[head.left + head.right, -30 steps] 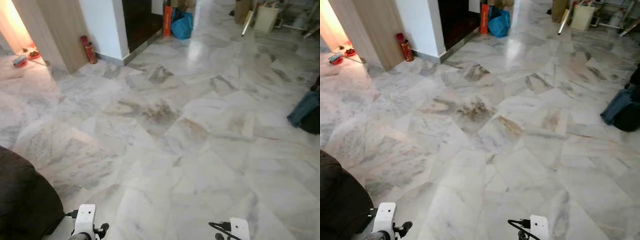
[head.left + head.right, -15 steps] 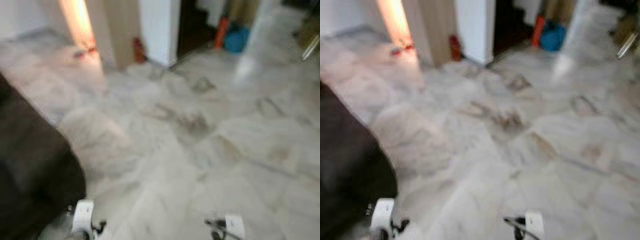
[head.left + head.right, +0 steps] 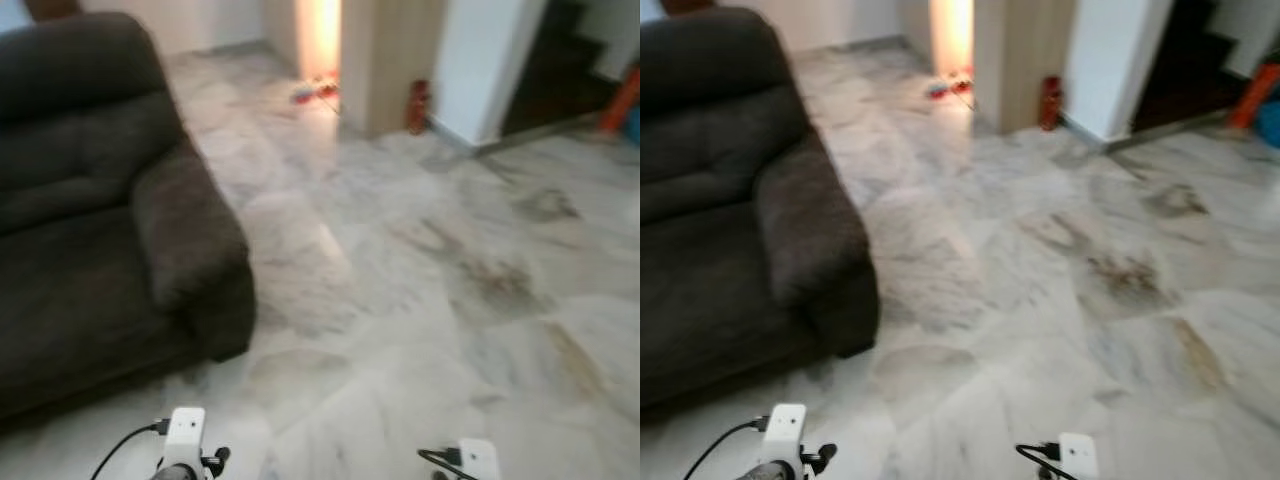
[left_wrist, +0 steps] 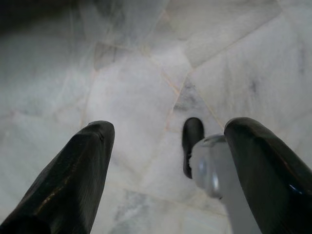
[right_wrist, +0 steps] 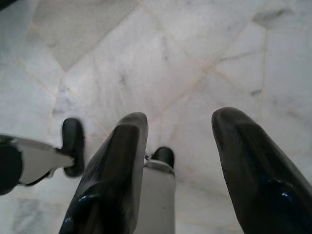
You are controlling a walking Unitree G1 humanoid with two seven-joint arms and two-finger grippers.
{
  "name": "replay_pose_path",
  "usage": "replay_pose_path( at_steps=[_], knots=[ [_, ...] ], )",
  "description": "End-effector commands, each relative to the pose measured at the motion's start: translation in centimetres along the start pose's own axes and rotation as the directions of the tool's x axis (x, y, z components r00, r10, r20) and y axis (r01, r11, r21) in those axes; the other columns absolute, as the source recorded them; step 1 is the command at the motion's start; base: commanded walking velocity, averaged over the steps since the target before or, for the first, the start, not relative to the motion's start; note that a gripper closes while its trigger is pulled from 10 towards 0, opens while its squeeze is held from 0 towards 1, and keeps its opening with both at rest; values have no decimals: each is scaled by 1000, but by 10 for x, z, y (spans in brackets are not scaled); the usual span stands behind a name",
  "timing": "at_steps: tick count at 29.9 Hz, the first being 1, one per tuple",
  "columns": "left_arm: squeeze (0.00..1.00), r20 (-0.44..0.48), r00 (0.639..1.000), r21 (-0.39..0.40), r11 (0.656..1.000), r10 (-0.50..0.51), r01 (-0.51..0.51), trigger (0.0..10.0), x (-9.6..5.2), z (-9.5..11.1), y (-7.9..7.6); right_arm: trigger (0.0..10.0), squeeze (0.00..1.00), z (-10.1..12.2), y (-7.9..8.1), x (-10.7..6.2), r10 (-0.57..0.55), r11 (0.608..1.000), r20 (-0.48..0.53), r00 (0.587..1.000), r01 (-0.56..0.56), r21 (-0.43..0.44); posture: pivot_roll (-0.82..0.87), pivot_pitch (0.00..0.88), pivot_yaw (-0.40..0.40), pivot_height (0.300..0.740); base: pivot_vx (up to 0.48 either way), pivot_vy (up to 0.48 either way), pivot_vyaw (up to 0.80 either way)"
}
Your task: Move the pillow to the sofa from floor
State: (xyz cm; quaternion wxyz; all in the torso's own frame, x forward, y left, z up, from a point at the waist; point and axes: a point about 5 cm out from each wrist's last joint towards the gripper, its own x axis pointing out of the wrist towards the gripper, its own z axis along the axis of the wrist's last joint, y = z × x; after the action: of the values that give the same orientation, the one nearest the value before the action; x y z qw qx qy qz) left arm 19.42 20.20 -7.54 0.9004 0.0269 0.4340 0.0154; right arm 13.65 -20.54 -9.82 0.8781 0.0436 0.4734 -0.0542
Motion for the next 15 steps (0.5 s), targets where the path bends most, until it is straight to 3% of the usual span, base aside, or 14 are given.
replay_pose_path(
  at_steps=[1, 15],
  knots=[
    [0, -17, 1000, 8, 1000, 10, -10, 10000, -1, -4, 3, 10000, 0, 4, 8, 2, 21, 1000, 12, 1000, -21, -4, 82, 42, -10, 740, 0, 0, 800],
    [0, -37, 999, 0, 1000, 18, -18, 10000, -3, -12, 4, 10000, 0, 4, 6, 1, 25, 1000, 13, 1000, -25, -15, 84, 46, -14, 740, 0, 0, 800]
  ],
)
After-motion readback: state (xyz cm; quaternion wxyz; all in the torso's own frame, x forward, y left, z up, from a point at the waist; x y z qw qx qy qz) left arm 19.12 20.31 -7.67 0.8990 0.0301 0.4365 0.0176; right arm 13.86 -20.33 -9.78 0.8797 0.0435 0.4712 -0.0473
